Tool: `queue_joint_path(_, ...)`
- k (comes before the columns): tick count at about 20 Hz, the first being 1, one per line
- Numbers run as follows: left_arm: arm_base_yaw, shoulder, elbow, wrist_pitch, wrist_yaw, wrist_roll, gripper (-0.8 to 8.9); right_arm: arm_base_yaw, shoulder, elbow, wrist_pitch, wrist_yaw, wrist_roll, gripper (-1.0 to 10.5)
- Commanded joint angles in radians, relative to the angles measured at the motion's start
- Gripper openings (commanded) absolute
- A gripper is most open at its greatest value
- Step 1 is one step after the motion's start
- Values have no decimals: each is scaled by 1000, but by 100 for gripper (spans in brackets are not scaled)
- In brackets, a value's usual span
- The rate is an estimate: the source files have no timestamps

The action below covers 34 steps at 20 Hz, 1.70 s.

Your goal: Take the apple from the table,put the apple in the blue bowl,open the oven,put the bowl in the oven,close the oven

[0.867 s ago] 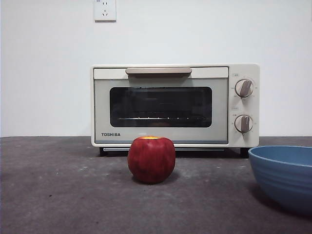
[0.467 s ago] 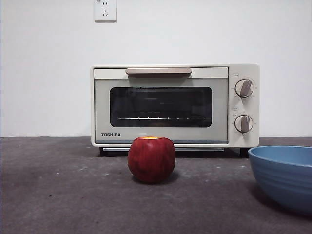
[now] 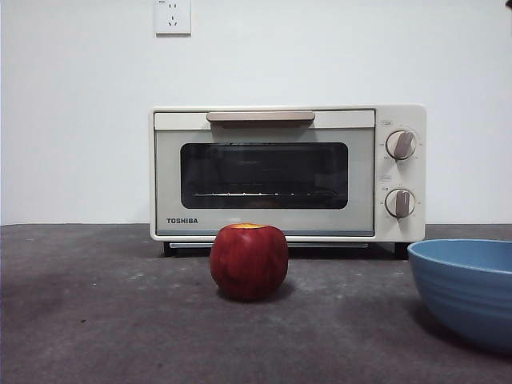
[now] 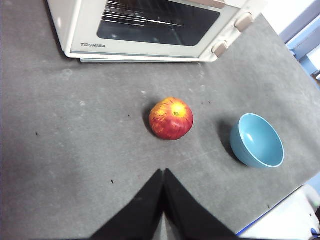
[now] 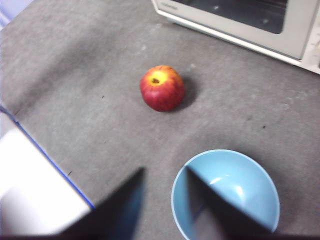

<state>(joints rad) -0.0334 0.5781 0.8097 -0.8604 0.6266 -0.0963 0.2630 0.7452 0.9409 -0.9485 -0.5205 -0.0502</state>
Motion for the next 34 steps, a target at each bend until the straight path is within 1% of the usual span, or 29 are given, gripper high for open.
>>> queue_joint_path(1,-2,3,20,6,2,17,7,31,22,17,21,-6,29,328)
queue_joint_path(3,-2,3,20,7,2,17,7,70,55,19,49,-5,51,328)
queue_joint_path(7,-2,3,20,7,2,17,7,182,184,44,183,7,102,328)
queue_joint_path(10,-2,3,20,8,2,17,7,261,337,121,216,67,102,328)
queue_joint_path(14,-2,3,20,8,2,17,7,317,565,267,217,78,90,331)
queue_joint_path(16,-2,3,20,8,2,17,7,349,670,332,216,102,89,331)
queue_joint_path(19,-2,3,20,8,3,17,7,378,793,403,215,147,87,342)
queue_joint_path(23,-2,3,20,8,3,17,7,414,899,428,219,233,75,361)
queue_joint_path(27,-2,3,20,12,3,17,7,436,972,428,269,245,73,364)
queue_joint_path(31,-2,3,20,11,3,17,7,455,1021,428,309,323,73,374)
queue_joint_path(34,-2,3,20,11,3,17,7,455,1044,428,319,339,75,379)
